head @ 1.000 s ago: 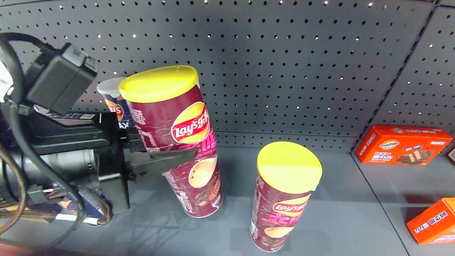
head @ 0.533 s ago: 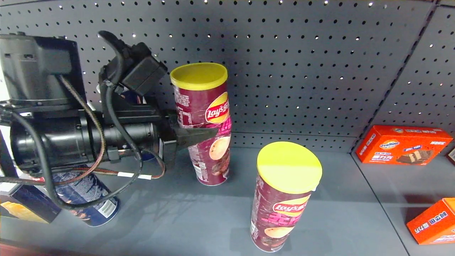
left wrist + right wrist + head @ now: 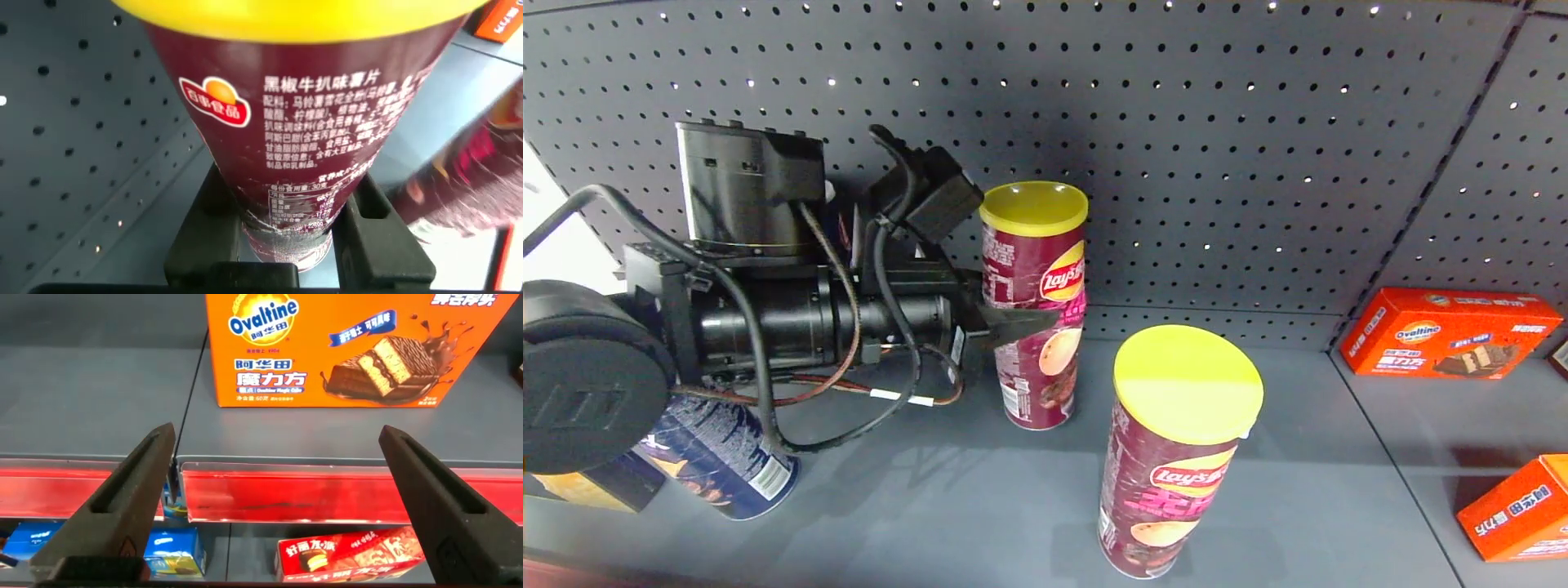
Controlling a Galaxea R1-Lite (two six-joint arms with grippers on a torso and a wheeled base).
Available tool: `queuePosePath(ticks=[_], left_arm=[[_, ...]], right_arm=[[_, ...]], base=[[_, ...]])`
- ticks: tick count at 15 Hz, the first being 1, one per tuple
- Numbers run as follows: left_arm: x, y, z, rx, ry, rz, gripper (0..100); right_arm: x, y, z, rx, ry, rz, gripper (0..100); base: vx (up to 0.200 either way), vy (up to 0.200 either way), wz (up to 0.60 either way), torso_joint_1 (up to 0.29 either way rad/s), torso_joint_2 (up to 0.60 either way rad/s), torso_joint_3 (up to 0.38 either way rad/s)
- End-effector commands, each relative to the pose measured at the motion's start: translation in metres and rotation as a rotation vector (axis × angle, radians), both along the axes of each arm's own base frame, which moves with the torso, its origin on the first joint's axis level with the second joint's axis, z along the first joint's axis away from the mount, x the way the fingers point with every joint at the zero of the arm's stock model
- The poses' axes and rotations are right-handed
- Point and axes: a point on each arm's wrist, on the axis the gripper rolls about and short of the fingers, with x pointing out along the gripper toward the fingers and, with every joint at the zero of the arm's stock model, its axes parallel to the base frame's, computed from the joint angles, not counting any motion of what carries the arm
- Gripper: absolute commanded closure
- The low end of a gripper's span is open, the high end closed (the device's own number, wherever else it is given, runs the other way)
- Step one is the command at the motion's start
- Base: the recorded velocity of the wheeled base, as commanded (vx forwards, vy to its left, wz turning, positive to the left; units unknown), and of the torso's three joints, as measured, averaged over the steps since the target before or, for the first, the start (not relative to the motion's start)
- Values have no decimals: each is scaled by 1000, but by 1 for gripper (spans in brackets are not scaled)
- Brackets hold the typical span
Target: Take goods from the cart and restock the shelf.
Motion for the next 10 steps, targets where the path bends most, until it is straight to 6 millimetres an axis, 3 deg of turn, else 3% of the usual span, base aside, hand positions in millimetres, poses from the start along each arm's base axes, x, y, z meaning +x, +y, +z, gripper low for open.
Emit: queuePosePath(ticks=[1,10], left_arm=[[10,-10,-9,6,12,-11,100],[37,-35,-17,-16,-12,-31,100]], right_arm=[[0,0,0,0,0,0,0],[0,0,0,0,0,0,0]], base=[[0,0,0,0,0,0],[0,0,0,0,0,0]])
